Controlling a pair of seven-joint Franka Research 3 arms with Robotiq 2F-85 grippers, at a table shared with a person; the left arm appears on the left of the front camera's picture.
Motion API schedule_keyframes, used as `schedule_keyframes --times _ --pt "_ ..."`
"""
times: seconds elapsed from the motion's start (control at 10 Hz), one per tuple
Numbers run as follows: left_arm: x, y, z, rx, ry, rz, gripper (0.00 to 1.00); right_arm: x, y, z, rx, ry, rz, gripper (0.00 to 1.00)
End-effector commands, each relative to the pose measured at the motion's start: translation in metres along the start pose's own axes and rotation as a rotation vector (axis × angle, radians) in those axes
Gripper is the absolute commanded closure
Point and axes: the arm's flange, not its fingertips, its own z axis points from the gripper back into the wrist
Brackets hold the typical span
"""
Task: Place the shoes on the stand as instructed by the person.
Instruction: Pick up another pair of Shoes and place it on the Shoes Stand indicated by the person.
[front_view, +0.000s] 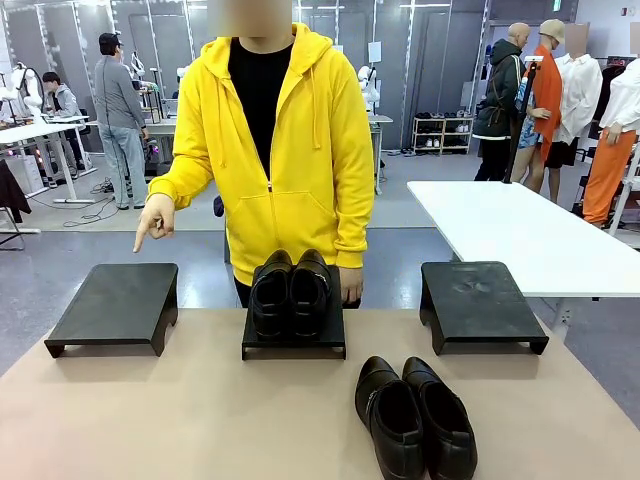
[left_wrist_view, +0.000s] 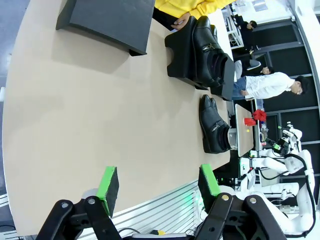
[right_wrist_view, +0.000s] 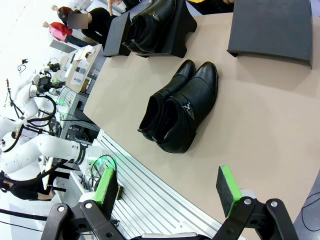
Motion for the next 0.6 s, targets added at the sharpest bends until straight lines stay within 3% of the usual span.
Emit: schedule_keyframes --times 0.0,0.5 --pt "-0.0002 -0.0014 0.0010 -0.017 -0.003 -0.012 0.18 0.0000 -0.0001 0.0005 0.014 -0.012 0.014 0.00" --pt "-0.0002 -0.0014 0.0010 -0.017 -0.003 -0.012 0.18 0.0000 -0.0001 0.0005 0.014 -0.012 0.014 0.00"
